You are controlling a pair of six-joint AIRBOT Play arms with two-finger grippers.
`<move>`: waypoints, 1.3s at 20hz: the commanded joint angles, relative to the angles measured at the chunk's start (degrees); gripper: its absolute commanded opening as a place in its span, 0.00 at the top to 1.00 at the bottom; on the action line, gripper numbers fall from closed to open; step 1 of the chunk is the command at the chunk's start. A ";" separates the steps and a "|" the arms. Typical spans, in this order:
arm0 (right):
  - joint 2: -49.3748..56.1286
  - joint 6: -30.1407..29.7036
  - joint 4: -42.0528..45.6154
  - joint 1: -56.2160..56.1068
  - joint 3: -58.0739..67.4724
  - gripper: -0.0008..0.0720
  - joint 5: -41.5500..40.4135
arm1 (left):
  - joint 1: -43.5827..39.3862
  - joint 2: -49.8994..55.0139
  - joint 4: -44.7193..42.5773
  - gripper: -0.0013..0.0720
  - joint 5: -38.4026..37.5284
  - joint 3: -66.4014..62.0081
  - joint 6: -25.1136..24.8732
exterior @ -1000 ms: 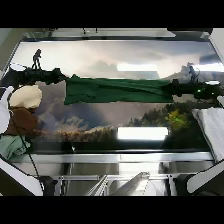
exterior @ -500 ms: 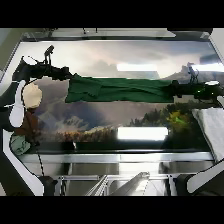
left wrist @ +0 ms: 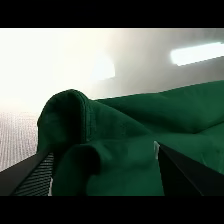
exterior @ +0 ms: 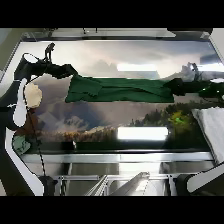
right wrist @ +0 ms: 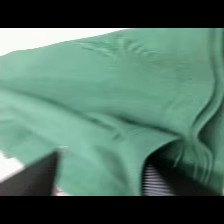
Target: Fold the shirts.
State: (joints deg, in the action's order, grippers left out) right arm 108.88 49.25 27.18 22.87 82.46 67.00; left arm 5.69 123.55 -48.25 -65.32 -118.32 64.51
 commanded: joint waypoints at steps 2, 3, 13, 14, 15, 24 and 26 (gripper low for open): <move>-3.54 4.37 7.45 5.03 3.45 0.07 -0.70 | 2.54 -4.63 0.24 0.01 -3.98 -0.42 1.70; -2.80 8.50 11.06 5.57 4.09 0.03 -1.73 | 3.39 -7.13 0.22 0.01 -4.24 1.92 1.77; 8.83 7.72 -1.09 -0.37 4.96 0.03 0.98 | 2.97 -17.27 0.44 0.97 -16.06 8.41 2.25; 9.22 7.74 -1.07 -1.09 5.57 0.03 1.51 | 1.60 -17.51 0.48 0.97 -16.20 8.41 2.49; 9.46 7.74 -1.09 -1.62 6.08 0.05 2.64 | 0.04 -17.64 0.50 0.96 -16.20 8.41 2.67; 2.99 8.22 -9.55 -3.78 14.01 0.96 17.03 | -21.11 -10.93 -1.20 0.97 -2.80 8.39 4.07; -1.05 9.53 -11.89 -6.64 15.15 0.96 18.38 | -25.14 -6.82 -1.22 0.97 2.84 8.24 4.20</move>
State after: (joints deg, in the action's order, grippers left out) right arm 112.03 57.45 20.21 18.81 95.64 81.38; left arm -13.54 112.25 -49.08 -70.54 -109.95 68.18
